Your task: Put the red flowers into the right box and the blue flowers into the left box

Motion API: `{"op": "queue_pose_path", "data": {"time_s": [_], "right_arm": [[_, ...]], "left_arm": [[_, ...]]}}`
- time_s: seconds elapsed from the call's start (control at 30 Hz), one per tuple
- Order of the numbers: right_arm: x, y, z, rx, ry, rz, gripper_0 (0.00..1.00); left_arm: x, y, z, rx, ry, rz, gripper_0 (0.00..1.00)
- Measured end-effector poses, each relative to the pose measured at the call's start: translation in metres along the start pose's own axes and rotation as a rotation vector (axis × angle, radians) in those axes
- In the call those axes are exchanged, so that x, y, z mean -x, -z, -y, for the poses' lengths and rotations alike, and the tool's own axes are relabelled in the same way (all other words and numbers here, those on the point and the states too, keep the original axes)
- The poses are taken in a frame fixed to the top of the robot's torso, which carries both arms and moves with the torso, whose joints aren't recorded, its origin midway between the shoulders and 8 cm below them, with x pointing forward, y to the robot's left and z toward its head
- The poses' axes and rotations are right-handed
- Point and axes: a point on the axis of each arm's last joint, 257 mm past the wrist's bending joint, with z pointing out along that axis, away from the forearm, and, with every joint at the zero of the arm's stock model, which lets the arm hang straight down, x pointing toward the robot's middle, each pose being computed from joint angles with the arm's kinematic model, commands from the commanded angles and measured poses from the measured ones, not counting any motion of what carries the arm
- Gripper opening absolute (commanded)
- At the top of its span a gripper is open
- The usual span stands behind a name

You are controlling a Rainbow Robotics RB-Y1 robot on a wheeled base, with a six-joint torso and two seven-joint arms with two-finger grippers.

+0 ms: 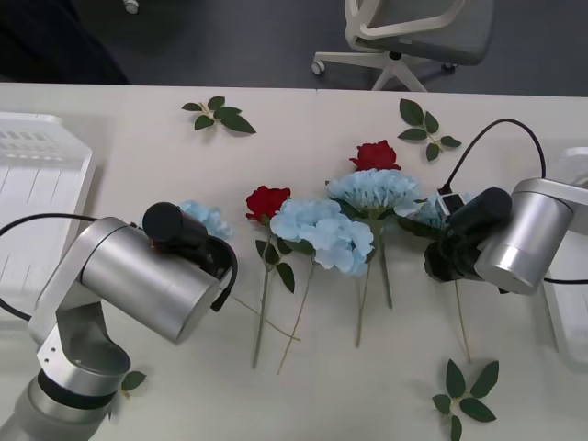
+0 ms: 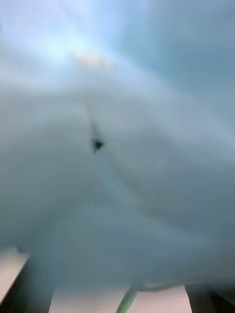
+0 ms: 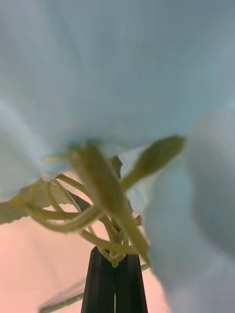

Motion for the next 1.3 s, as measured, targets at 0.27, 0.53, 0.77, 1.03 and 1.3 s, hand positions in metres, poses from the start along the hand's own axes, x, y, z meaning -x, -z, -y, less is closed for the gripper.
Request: {"op": "queue_pose_path", "data": {"time_s": [0.27, 0.53, 0.77, 1.03, 1.3], "right_arm": [[-0.01, -0.003, -0.006, 0.019, -0.017, -0.026, 0.74], [-0.027, -0.02, -0.006, 0.038, -0.094, -0.035, 0.46], [-0.024, -0.02, -0.009, 0.058, -0.108, -0.022, 0.0], [-0.005, -0.015, 0.009, 0.035, -0.116, 0.033, 0.0], [0.043, 0.065, 0.087, -0.099, -0.173, 0.102, 0.0]], "left_arm": [[0.036, 0.048, 0.015, -0.116, -0.299, 0.134, 0.0], [0.087, 0.074, 0.021, -0.147, -0.409, 0.217, 0.0], [0.124, 0.087, 0.02, -0.129, -0.554, 0.278, 0.0], [0.143, 0.099, -0.006, -0.098, -0.876, 0.173, 0.0], [0.188, 0.127, -0.055, -0.063, -0.953, 0.115, 0.0]]}}
